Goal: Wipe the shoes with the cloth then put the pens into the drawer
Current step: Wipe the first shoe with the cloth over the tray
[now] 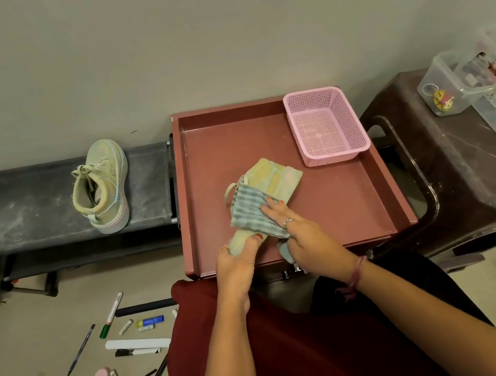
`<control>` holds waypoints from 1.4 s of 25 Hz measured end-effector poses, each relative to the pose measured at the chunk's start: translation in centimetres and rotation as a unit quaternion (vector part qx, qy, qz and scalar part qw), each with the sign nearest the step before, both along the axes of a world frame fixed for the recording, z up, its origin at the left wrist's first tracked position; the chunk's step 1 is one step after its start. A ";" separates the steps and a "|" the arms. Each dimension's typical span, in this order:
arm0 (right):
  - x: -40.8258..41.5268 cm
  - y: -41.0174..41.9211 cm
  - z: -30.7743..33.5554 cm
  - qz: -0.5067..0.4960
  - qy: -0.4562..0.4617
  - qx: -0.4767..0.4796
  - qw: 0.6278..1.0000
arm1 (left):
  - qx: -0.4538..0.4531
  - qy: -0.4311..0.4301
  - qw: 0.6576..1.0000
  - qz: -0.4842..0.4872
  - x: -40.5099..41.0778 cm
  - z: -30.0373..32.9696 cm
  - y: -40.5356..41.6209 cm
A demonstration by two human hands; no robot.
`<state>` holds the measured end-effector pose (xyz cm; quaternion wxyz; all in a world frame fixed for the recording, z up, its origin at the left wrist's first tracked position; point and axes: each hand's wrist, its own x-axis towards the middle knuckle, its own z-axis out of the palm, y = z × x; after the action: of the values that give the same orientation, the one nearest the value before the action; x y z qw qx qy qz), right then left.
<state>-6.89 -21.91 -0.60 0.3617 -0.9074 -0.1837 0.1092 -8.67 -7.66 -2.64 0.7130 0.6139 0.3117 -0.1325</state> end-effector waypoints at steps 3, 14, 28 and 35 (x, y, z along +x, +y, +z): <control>0.5 -1.4 0.3 0.036 -0.042 -0.039 0.998 | -0.008 -0.019 1.000 -0.008 0.0 -0.2 -0.2; 11.4 0.8 0.0 -0.049 -0.032 -0.186 0.981 | 0.029 -0.040 0.998 -0.030 0.0 -0.5 -0.4; 6.3 -0.1 -1.4 -0.071 -0.036 -0.072 0.994 | -0.023 -0.025 0.999 0.040 0.4 -1.5 -0.2; 3.1 -0.4 -2.5 -0.035 -0.105 -0.125 0.986 | -0.068 -0.004 0.991 0.112 0.6 -2.1 -0.6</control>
<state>-3.79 -22.35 -3.15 0.2275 -0.9579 -0.1735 0.0231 -8.06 -8.27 -4.76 0.7647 0.5255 0.3662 -0.0706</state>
